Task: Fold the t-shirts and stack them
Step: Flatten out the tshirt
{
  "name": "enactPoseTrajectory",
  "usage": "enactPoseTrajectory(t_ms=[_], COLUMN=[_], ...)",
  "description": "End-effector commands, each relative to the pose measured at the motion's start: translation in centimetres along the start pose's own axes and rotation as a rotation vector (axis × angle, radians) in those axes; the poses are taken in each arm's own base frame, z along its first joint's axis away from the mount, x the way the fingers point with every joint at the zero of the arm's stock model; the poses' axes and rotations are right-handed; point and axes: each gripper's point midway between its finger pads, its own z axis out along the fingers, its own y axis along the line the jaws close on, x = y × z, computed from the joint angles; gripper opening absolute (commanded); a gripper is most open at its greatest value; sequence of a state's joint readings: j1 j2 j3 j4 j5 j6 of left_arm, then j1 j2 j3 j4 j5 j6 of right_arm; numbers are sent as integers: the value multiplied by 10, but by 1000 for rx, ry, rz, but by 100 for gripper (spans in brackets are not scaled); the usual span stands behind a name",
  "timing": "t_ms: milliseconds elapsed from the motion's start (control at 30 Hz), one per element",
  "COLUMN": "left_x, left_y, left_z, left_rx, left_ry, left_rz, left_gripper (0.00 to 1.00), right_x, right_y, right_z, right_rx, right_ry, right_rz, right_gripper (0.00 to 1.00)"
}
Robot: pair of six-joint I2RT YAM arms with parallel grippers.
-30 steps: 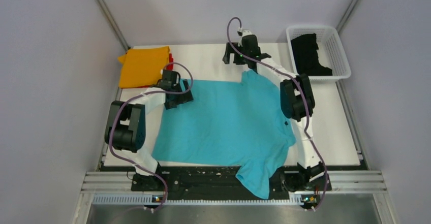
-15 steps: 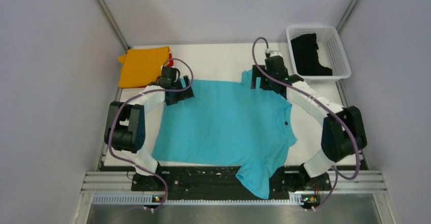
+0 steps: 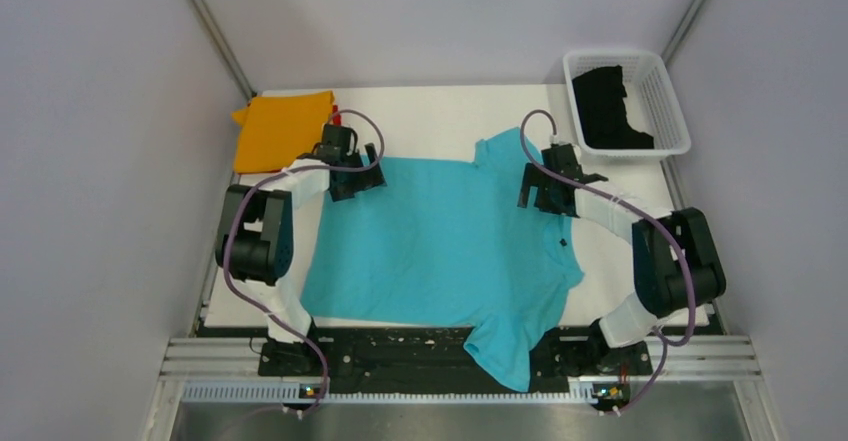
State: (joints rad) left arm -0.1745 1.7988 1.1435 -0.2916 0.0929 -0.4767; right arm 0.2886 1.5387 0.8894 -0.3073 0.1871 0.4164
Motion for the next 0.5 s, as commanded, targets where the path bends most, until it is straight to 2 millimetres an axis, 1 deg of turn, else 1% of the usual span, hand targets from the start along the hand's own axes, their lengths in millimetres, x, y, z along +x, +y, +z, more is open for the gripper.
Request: enactPoseTrajectory(t_ms=[0,167,333,467], left_x=[-21,-25,-39,-52], left_y=[-1,0,-2,-6], left_z=[4,17,32,42], left_rx=[8,5,-10,-14], left_ry=[-48,-40,-39,-43], left_rz=[-19,-43,-62,-71], left_gripper=[99,99,99,99], right_x=[-10,-16,-30,-48], right_y=[-7,-13,-21,-29], right_z=[28,53,67,74], right_rx=[7,20,67,84], right_ry=[-31,-3,0,-6], right_rz=[48,56,38,51], right_gripper=[99,99,99,99])
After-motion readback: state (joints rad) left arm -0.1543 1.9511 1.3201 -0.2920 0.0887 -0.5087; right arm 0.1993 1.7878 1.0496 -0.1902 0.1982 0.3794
